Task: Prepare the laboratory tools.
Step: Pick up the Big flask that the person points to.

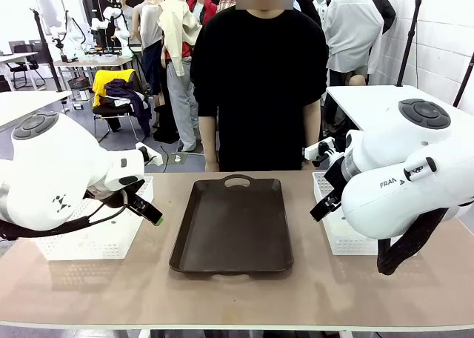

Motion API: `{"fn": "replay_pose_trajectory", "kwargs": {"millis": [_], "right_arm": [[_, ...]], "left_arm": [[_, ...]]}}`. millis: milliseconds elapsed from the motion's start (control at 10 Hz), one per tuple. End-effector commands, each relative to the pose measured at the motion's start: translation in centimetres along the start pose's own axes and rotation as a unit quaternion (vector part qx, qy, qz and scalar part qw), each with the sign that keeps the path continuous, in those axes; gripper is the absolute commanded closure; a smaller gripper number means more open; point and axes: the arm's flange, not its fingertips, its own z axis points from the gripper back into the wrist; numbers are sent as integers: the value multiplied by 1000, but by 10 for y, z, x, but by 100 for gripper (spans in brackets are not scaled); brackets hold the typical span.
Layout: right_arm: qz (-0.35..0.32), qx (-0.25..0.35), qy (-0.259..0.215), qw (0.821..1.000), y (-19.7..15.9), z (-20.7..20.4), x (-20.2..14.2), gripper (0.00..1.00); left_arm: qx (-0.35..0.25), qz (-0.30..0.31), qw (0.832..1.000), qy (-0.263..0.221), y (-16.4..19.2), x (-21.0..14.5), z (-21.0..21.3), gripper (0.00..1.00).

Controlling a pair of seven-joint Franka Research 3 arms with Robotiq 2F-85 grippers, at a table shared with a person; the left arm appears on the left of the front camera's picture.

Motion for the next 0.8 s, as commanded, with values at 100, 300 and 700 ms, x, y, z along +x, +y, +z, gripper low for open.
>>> {"fn": "replay_pose_trajectory", "kwargs": {"millis": [100,300,700], "right_arm": [[0,0,0,1000,0,0,0,0],[5,19,-26,999,-9,40,1,0],[-26,83,-74,993,-37,110,-8,0]], "left_arm": [[0,0,1000,0,0,0,0,0],[28,15,999,-35,8,8,42,0],[-58,54,992,-99,29,9,105,0]]}}
